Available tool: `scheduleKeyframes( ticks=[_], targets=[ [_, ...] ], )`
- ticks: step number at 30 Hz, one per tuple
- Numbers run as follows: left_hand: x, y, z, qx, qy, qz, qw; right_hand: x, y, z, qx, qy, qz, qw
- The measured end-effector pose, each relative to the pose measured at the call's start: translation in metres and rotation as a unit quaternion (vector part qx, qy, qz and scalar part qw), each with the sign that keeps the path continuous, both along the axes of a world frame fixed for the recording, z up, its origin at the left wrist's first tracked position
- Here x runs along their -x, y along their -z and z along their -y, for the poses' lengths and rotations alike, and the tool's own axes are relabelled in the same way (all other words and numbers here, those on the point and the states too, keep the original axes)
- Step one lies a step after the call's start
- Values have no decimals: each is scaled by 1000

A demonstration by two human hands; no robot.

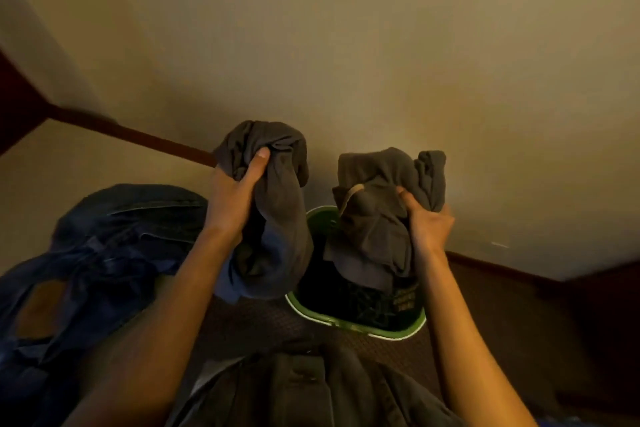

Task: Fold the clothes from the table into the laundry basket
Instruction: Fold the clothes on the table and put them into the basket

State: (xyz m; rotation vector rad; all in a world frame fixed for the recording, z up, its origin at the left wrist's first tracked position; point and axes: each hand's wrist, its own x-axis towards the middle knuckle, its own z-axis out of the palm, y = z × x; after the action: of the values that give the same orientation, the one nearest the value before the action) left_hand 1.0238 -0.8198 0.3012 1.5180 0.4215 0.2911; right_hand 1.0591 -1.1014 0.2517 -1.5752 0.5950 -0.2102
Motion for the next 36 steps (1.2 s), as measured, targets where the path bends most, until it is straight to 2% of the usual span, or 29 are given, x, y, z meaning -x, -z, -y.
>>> scheduleKeyframes(
  ticks=[3, 6, 10, 16, 24, 27, 31, 36],
  targets=[
    [-16, 11, 25, -13, 19, -14, 1000, 7, 32, 25, 28, -4, -13, 1000],
    [-25, 21, 48, -28, 54, -23, 998, 19, 62, 46, 63, -43, -88, 993],
    [-38, 38, 69, -44, 103, -39, 993, 34, 92, 64, 31, -77, -148, 985],
    [-53, 64, 95, -82, 161, -76, 981, 46, 99, 71, 56, -29, -184, 981],
    [-75, 80, 126, -87, 154, -52, 983, 47, 108, 84, 38, 4, -189, 981],
    [-81, 106, 128, -124, 164, -128, 970, 50, 112, 86, 38, 3, -192, 981],
    [-64, 157, 110, -132, 195, -295, 926, 55, 118, 92, 54, -6, -200, 978],
    [-26, 194, 88, -151, 208, -308, 916, 57, 126, 94, 69, -23, -218, 973]
  ],
)
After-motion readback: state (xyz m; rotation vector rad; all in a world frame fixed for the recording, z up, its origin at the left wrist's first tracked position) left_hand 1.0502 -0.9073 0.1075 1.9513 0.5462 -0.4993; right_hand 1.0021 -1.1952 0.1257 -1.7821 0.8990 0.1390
